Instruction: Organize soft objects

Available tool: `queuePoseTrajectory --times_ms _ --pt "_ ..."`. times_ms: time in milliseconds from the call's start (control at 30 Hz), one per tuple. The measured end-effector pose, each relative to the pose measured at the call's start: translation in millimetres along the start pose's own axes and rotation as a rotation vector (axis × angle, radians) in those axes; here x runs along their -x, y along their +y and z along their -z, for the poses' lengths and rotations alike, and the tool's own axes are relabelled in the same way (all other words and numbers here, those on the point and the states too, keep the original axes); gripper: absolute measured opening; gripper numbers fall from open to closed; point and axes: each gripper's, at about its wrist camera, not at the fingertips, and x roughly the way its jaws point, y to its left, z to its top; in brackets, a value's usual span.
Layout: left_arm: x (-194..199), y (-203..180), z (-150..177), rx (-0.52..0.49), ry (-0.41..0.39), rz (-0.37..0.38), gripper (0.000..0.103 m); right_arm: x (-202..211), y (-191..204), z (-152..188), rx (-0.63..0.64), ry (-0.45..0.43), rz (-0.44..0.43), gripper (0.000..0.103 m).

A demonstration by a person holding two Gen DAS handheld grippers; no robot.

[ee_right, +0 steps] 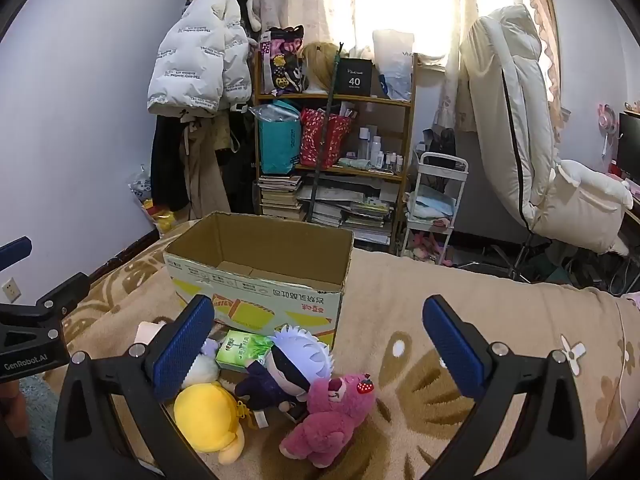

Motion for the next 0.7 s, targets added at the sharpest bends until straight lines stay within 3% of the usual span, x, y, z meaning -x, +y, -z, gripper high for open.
queuePoseTrajectory --times_ms 700 --pt "-0.7 2.1 2.1 -0.005 0.001 -0.014 0.103 -2.6 -2.2 2.4 -0.008 0.009 0.017 0.103"
